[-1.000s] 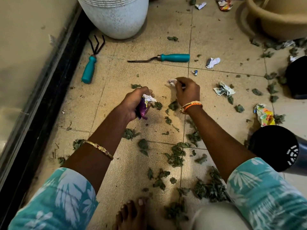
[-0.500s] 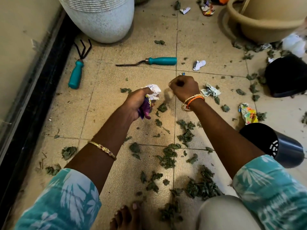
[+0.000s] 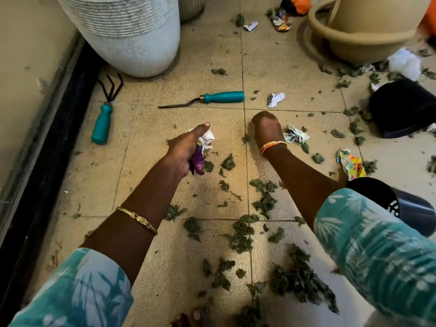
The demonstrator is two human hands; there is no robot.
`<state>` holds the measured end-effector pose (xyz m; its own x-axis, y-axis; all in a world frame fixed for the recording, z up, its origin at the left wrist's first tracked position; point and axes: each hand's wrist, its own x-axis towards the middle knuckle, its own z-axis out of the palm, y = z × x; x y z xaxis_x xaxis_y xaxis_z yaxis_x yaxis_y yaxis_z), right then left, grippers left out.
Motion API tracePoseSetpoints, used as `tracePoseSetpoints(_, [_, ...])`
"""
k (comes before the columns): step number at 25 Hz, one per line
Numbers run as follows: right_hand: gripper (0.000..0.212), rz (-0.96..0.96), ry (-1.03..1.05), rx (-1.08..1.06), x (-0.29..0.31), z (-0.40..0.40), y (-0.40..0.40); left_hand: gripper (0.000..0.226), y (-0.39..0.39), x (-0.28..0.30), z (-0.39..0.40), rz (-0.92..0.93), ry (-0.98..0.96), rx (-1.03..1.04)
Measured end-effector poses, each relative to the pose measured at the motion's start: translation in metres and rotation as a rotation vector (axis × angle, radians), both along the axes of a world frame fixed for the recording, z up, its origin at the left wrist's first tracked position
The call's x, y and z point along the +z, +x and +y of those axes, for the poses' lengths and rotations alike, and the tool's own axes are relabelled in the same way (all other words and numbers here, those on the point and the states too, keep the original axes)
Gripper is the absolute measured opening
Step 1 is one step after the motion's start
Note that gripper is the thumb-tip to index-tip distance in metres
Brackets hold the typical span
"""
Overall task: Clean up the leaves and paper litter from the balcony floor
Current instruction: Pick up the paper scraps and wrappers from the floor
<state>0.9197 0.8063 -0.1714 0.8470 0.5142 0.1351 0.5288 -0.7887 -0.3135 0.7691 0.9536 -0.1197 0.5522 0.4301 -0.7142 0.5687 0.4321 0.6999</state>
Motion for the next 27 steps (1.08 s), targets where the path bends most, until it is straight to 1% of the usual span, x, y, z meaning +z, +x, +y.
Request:
tracePoseSetpoints(2, [0.025, 0.075, 0.213, -0.060, 0.016, 0.000, 0.003, 0.024, 0.007, -0.003, -0.003, -0.026, -0.047, 0.033])
tracePoseSetpoints(3, [0.024, 0.160, 0.317, -0.095, 0.028, 0.002, 0.005, 0.019, 0.010, -0.003, -0.005, -0.034, -0.069, 0.038])
tracePoseSetpoints(5, [0.021, 0.404, 0.478, -0.126, 0.051, 0.007, 0.006, 0.016, 0.017, -0.005, -0.011, -0.028, -0.096, -0.009])
tracePoseSetpoints(7, [0.019, 0.668, 0.545, -0.093, 0.068, 0.009, 0.001, 0.017, 0.025, -0.007, -0.018, -0.031, -0.127, -0.051])
tracePoseSetpoints(8, [0.018, 0.753, 0.555, -0.075, 0.073, 0.008, -0.006, 0.016, 0.029, -0.006, -0.020, -0.042, -0.149, -0.065])
tracePoseSetpoints(10, [0.014, 0.838, 0.610, -0.098, 0.075, 0.003, -0.016, 0.017, 0.036, -0.006, -0.022, -0.093, -0.203, -0.101])
tracePoseSetpoints(12, [0.020, 0.853, 0.682, -0.154, 0.072, -0.004, -0.023, 0.023, 0.042, -0.008, -0.023, -0.141, -0.244, -0.131])
tracePoseSetpoints(14, [0.024, 0.868, 0.730, -0.186, 0.067, -0.010, -0.027, 0.026, 0.047, -0.009, -0.027, -0.134, -0.233, -0.147])
tracePoseSetpoints(17, [0.018, 0.850, 0.720, -0.228, 0.058, -0.016, -0.033, 0.023, 0.053, -0.007, -0.036, -0.100, -0.167, -0.198])
tracePoseSetpoints(19, [0.014, 0.769, 0.678, -0.262, 0.052, -0.021, -0.035, 0.018, 0.056, -0.008, -0.042, -0.102, -0.151, -0.209])
tracePoseSetpoints(21, [0.012, 0.734, 0.654, -0.278, 0.049, -0.026, -0.037, 0.014, 0.060, -0.010, -0.046, -0.097, -0.119, -0.223])
tracePoseSetpoints(24, [0.013, 0.791, 0.758, -0.311, 0.051, -0.038, -0.033, 0.011, 0.066, -0.009, -0.049, -0.092, -0.069, -0.272])
tracePoseSetpoints(25, [0.014, 0.712, 0.727, -0.322, 0.052, -0.044, -0.027, 0.012, 0.066, -0.007, -0.049, -0.090, -0.063, -0.283])
tracePoseSetpoints(26, [0.015, 0.534, 0.584, -0.308, 0.052, -0.053, -0.019, 0.013, 0.067, -0.005, -0.049, -0.089, -0.062, -0.289])
tracePoseSetpoints(27, [0.020, 0.349, 0.384, -0.263, 0.051, -0.063, -0.010, 0.015, 0.067, -0.003, -0.049, -0.092, -0.066, -0.285])
